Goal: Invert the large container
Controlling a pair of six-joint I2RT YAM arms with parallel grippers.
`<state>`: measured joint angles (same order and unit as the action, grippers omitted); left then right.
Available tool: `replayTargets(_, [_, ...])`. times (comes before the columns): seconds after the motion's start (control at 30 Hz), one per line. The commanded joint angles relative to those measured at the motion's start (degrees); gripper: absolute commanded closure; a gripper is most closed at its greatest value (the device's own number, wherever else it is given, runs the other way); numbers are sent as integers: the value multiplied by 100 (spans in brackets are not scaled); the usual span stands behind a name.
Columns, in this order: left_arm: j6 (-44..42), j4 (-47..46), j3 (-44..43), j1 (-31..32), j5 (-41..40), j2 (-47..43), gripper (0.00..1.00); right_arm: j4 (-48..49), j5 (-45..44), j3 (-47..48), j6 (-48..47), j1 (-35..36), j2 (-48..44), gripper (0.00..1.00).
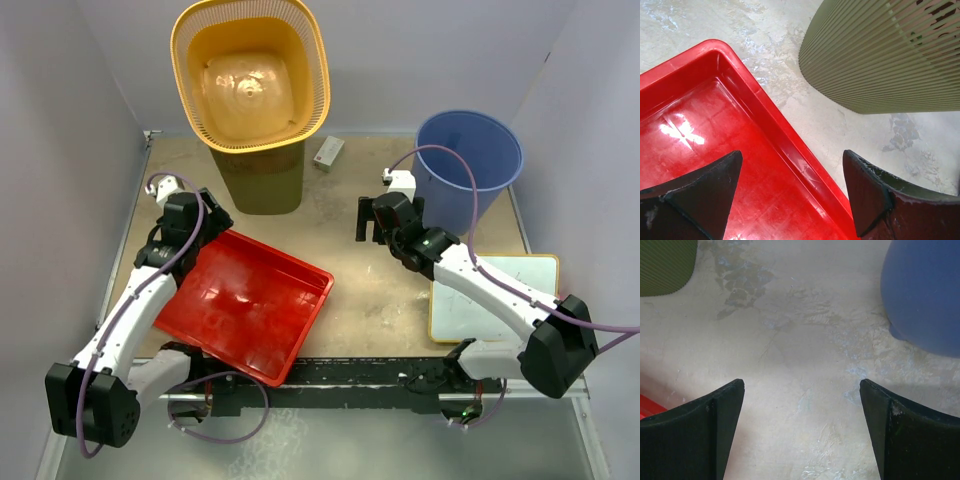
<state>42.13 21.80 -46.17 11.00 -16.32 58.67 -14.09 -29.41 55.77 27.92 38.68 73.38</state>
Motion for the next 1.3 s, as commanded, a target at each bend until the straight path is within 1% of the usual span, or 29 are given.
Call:
replayTargets(0.0, [-203, -306, 20, -28, 124, -150, 22, 393, -82, -104, 19, 5, -242, 0])
replayTargets(0.1, [-222, -342, 38, -28, 142, -185, 22, 341, 99, -119, 49, 4, -245, 0])
replayTargets(0.23, [-222, -428, 72, -28, 201, -220, 22, 172, -36, -23, 76, 5, -128, 0])
replayTargets(0.47, [-178, -491, 113, -28, 225, -173, 22, 227, -52, -72, 55, 0, -194, 0])
replayTargets(0.57, [-16, -424, -17, -46, -178, -21, 21, 205, -15, -81, 7, 7, -234, 0])
replayTargets(0.63, [70, -196, -389, -251, -405, 259, 19, 217, 38, -127, -29, 0, -286, 0])
replayTargets(0.73, [129, -35, -1023, -818, -41, 809, 17, 334, 153, -241, -81, 4, -364, 0])
replayTargets(0.77, [162, -68, -1171, -973, 251, 962, 17, 352, 183, -264, -103, 2, -382, 0])
replayTargets(0.83, [305, -218, -1394, -1245, 589, 1197, 17, 330, 192, -264, -135, 0, -420, 0])
replayTargets(1.07, [692, -702, -2093, -1656, 916, 2250, 17, 265, 122, -344, -186, 7, -613, 0])
replayTargets(1.2, [862, -1225, -2390, -1707, 1527, 2979, 18, 184, 98, -339, -184, 1, -703, 0])
replayTargets(1.27, [981, -1563, -2401, -1707, 1825, 3220, 18, 118, 37, -347, -167, 4, -768, 0])
